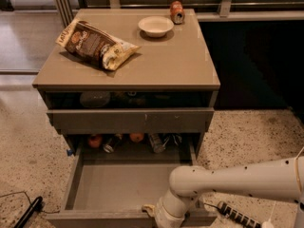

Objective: Open middle drawer

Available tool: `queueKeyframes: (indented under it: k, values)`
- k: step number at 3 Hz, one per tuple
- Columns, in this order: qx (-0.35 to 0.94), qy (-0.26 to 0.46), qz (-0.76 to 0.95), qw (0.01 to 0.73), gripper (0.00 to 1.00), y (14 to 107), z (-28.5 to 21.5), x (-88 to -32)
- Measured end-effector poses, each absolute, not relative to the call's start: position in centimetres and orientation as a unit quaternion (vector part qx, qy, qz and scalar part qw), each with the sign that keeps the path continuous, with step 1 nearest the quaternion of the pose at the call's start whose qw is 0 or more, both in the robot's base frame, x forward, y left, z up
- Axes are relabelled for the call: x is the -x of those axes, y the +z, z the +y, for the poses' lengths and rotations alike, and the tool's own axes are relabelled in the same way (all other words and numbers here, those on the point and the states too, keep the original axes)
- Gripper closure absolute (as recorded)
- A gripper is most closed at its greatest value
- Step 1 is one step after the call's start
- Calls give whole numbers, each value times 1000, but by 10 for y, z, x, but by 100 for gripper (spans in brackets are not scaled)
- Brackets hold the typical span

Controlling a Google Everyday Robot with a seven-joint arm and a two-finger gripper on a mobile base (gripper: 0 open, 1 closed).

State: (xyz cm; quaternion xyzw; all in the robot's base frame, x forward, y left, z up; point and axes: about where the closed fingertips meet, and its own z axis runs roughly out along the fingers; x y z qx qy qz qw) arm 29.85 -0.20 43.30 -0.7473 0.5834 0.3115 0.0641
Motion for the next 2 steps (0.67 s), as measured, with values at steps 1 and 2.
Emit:
queueKeyframes:
  k: [1, 2]
  values:
    - [744, 302, 590, 86, 0, 460, 4, -314]
    - [744, 302, 590, 86, 0, 460, 4, -314]
